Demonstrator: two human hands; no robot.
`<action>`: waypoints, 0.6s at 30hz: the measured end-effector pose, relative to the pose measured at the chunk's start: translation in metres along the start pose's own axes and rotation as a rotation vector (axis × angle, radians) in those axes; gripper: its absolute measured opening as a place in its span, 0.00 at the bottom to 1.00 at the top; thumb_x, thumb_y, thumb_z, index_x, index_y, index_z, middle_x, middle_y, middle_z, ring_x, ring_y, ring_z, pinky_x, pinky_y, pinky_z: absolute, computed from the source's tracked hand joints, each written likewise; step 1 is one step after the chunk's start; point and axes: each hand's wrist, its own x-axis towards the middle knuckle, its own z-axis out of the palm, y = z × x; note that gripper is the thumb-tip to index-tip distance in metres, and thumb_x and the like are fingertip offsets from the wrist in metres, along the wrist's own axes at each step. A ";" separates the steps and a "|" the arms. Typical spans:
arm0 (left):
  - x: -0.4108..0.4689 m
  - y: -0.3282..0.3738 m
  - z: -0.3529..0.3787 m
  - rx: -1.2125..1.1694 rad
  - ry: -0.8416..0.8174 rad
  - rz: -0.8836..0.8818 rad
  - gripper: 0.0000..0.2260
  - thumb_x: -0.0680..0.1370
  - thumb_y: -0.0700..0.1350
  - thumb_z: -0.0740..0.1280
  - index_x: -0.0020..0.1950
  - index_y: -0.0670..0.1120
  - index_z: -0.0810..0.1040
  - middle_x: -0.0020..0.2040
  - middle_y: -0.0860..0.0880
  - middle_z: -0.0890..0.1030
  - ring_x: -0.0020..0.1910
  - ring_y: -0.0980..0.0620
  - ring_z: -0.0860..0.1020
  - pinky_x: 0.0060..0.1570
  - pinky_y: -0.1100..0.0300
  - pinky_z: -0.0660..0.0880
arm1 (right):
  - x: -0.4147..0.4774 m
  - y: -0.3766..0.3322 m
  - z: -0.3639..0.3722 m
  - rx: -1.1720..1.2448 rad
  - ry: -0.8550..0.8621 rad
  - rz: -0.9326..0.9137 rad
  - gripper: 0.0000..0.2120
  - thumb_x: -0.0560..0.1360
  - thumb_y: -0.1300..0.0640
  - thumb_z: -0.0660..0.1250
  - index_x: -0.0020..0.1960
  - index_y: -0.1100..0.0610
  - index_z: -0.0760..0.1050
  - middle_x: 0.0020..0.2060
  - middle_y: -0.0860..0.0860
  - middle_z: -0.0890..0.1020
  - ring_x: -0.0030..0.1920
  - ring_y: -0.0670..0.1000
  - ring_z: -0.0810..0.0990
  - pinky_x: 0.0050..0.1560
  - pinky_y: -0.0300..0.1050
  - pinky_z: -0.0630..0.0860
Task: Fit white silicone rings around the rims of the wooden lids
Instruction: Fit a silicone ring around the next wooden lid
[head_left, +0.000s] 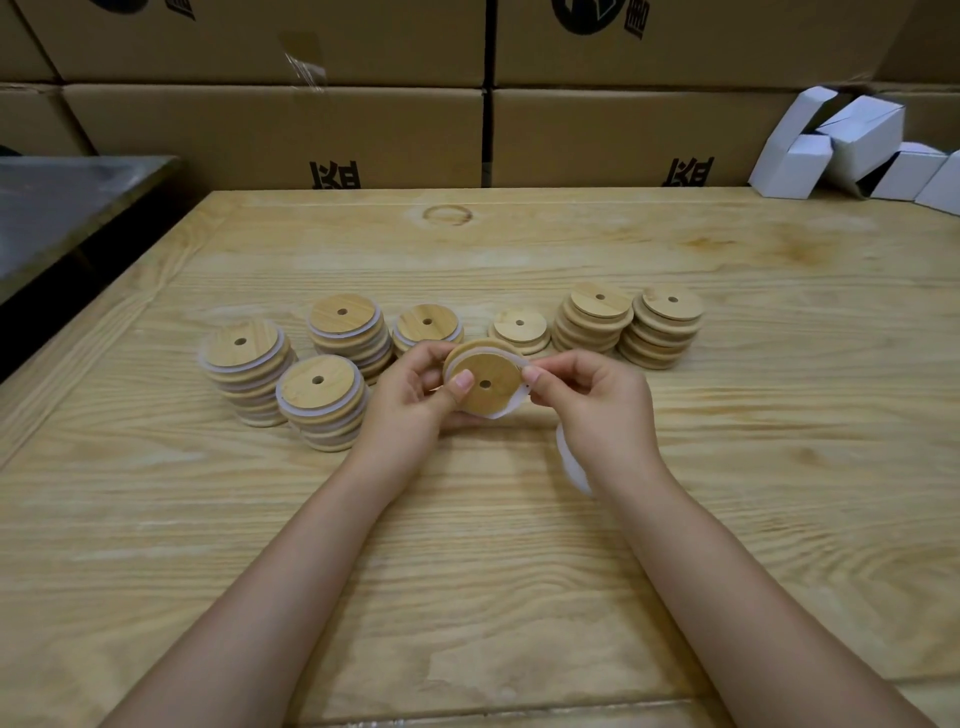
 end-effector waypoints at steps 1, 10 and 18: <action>0.000 0.000 -0.001 -0.013 0.000 -0.009 0.06 0.77 0.34 0.62 0.50 0.43 0.74 0.41 0.46 0.82 0.40 0.52 0.83 0.37 0.56 0.81 | 0.000 -0.001 0.000 0.017 -0.009 0.010 0.08 0.71 0.62 0.72 0.37 0.52 0.81 0.37 0.49 0.85 0.43 0.52 0.83 0.52 0.53 0.79; 0.000 -0.002 -0.006 -0.048 -0.042 -0.047 0.08 0.73 0.41 0.65 0.52 0.43 0.74 0.40 0.48 0.84 0.40 0.50 0.83 0.36 0.55 0.81 | -0.003 -0.005 -0.001 -0.066 -0.025 -0.040 0.05 0.70 0.59 0.73 0.38 0.51 0.80 0.35 0.48 0.84 0.39 0.47 0.82 0.47 0.47 0.79; 0.000 -0.002 -0.008 -0.062 -0.025 -0.038 0.12 0.69 0.46 0.70 0.50 0.44 0.75 0.40 0.45 0.84 0.40 0.48 0.84 0.36 0.56 0.80 | -0.006 0.002 0.004 -0.188 0.014 -0.078 0.07 0.71 0.57 0.72 0.37 0.47 0.77 0.35 0.42 0.83 0.36 0.41 0.81 0.43 0.40 0.79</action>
